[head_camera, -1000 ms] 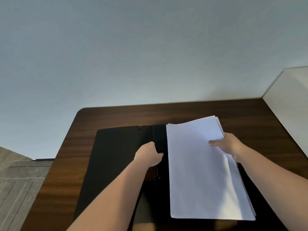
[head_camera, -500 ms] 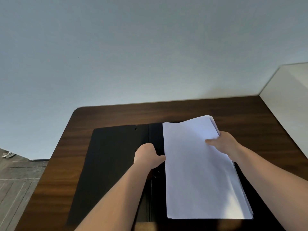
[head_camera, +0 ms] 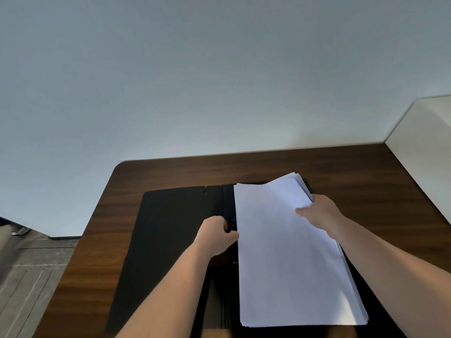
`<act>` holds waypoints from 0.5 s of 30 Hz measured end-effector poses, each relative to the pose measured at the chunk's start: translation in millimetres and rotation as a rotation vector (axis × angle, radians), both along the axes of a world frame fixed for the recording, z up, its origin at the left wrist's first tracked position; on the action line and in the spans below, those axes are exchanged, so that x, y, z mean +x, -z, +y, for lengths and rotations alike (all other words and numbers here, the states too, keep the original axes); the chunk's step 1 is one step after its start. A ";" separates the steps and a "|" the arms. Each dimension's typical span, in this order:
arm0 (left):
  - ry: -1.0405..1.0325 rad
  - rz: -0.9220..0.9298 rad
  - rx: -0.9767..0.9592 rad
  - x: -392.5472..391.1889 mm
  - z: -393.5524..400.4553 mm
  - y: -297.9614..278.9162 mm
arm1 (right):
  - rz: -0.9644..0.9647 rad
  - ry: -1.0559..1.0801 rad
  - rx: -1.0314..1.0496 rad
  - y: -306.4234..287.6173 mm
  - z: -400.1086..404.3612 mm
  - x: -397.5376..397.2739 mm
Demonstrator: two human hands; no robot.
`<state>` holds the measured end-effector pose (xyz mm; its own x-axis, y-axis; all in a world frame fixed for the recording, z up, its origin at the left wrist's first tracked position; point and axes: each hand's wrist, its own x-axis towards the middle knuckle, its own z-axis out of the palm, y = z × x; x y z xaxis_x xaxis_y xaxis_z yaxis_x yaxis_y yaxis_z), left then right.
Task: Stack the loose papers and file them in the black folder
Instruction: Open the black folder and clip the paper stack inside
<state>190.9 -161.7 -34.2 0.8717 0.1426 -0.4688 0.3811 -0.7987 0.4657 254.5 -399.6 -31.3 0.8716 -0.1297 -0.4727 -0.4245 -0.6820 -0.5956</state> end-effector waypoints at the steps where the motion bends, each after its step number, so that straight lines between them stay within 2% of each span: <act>1: -0.003 -0.008 -0.023 -1.6 2.8 2.3 | -0.004 0.002 -0.009 -0.3 0.2 0.9; 8: 0.090 -0.081 -0.137 -5.9 10.1 2.7 | -0.033 -0.057 -0.108 -4.3 8.2 3.5; 11: 0.194 -0.099 -0.115 -6.4 10.5 4.0 | -0.031 -0.094 -0.114 -3.2 13.1 2.6; 15: 0.187 -0.101 -0.085 -6.8 8.8 7.1 | 0.003 -0.086 -0.065 -2.7 17.7 3.2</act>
